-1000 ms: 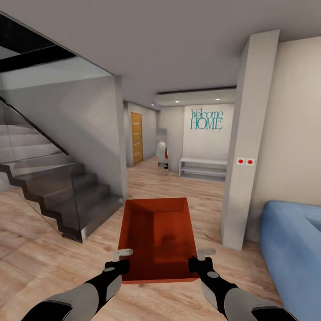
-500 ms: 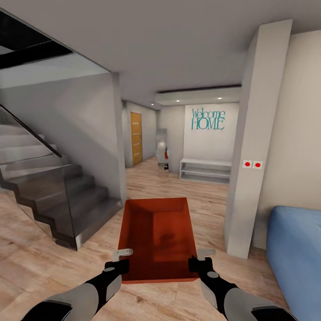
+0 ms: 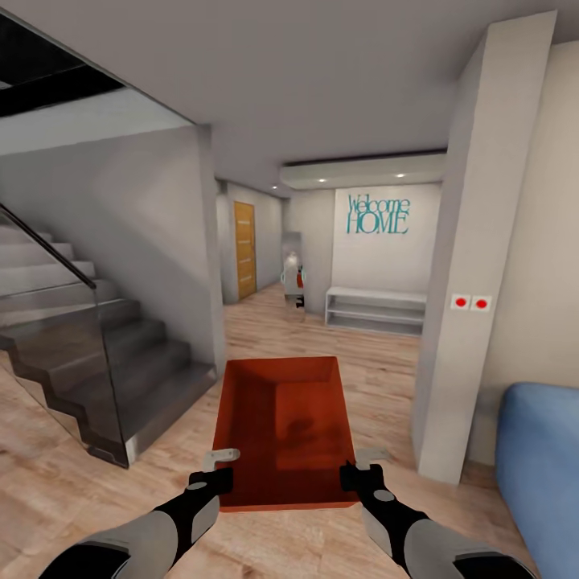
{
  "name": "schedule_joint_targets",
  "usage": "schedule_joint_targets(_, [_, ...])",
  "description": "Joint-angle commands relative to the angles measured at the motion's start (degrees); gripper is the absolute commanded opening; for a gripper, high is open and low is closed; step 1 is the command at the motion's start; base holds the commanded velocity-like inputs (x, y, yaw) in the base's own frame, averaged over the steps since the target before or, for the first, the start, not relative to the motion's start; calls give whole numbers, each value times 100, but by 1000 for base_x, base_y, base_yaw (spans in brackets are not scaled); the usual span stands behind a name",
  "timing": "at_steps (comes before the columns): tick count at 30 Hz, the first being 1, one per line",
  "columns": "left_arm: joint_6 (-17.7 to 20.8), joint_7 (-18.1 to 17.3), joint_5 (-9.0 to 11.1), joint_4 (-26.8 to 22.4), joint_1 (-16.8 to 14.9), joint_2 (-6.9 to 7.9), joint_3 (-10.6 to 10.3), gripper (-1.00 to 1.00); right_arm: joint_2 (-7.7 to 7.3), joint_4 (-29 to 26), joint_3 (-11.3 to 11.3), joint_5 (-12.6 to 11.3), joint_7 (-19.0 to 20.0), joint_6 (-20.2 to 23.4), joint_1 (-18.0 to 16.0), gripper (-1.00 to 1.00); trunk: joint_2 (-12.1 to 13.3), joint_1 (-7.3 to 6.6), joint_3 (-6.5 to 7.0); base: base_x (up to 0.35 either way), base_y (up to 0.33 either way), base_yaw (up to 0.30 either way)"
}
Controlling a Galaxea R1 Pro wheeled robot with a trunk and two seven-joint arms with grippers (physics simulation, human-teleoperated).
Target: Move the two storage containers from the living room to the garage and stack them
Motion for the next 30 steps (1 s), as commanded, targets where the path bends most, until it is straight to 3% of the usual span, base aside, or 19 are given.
schedule_joint_targets(1, [-14,30,94,18,-3,79,253,-100,-15,-14,-285,62,-36,-163,-9,-100,-6,4,-9,324,0,0])
schedule_joint_targets(30, [-13,30,94,18,-3,79,253,-100,3,-14,-285,113,-36,-163,-9,-100,-6,4,-9,324,0,0])
